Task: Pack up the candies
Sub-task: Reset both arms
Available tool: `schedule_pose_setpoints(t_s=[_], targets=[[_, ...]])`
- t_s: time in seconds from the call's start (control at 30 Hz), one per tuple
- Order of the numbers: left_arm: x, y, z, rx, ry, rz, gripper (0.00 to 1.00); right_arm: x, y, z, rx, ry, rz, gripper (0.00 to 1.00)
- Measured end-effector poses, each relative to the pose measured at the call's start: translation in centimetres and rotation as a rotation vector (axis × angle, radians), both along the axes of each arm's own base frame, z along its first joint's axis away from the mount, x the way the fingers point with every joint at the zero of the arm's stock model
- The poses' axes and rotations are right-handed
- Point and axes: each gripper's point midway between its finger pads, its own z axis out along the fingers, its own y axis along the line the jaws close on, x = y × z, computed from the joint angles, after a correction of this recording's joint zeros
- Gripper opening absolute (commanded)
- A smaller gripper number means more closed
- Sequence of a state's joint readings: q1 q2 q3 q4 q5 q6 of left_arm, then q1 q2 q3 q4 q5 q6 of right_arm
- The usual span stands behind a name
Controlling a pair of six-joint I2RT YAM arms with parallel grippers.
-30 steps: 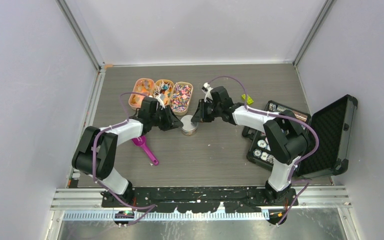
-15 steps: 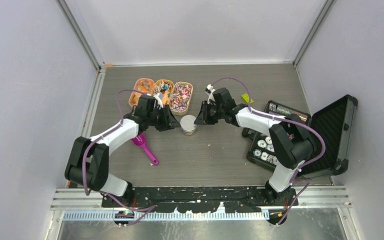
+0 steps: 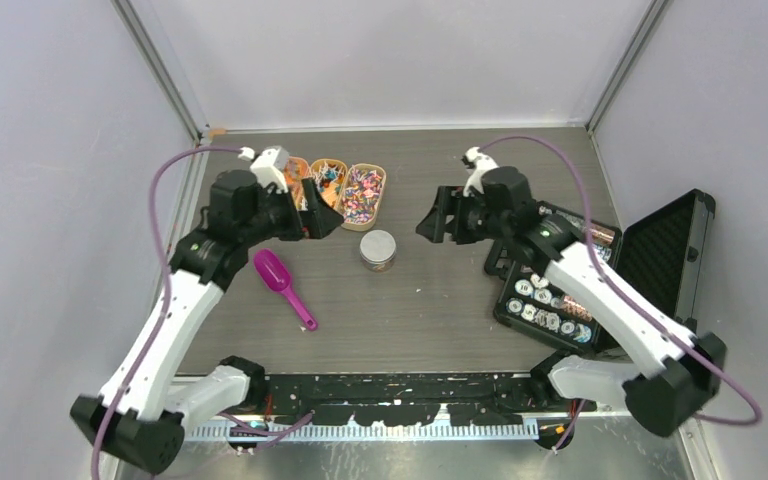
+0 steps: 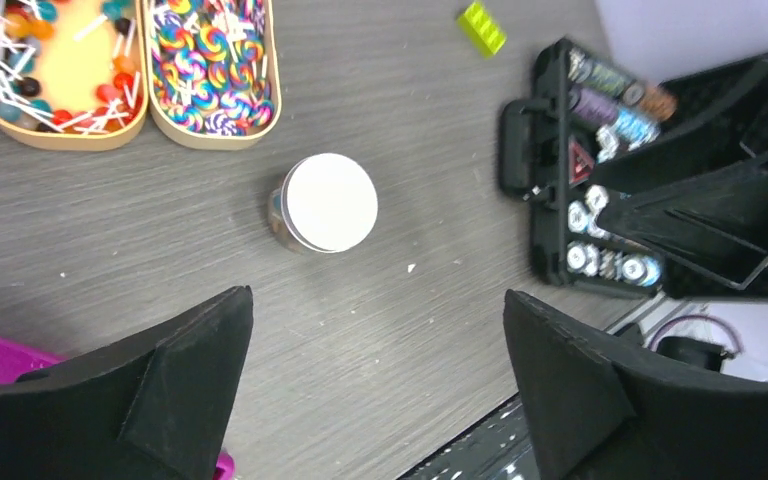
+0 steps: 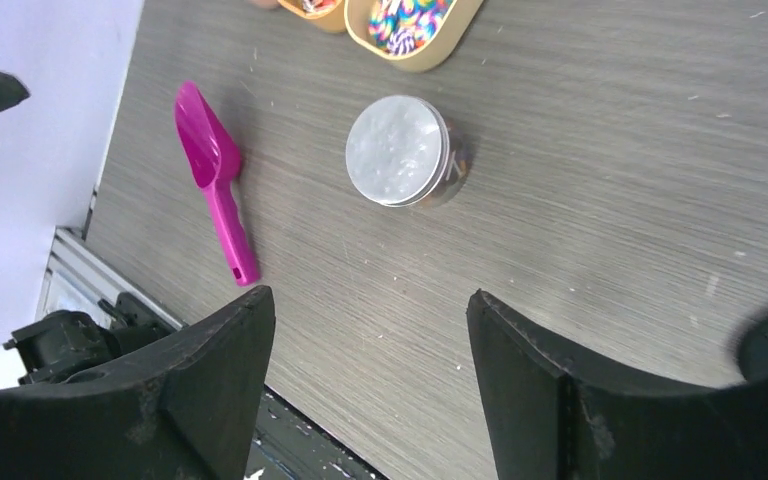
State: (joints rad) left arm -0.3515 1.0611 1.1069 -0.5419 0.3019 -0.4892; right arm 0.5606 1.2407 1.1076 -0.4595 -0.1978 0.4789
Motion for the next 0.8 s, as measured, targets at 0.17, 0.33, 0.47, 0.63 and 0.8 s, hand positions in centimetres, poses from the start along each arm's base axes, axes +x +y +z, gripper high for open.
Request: schedule_pose_setpoints(t_s=[0.17, 0.33, 0.47, 0.63, 0.8], targets=[[-3.6, 2.4, 4.6, 0.006, -0.137, 0.032, 1.0, -2.4, -4.1, 5.2, -0.003, -0.146, -0.1, 0.77], [-7.0, 4.1, 5.9, 0.002, -0.207, 0.05, 1.0, -4.5, -8.0, 8.0, -0.003, -0.251, -0.21, 0.77], [-9.3, 5.1, 5.4, -0.002, -0.231, 0.062, 1.0, -6.1, -10.0, 8.2, 0.01, -0.296, -0.262, 0.77], [-10.4, 5.9, 3.4, 0.014, -0.211, 0.078, 1.0, -7.8, -11.3, 6.7, 0.031, -0.29, -0.287, 0.77], [-10.6, 6.1, 2.1, 0.035, -0.18, 0.086, 1.0, -7.9, -11.2, 6.5, 0.043, -0.27, -0.296, 0.78]])
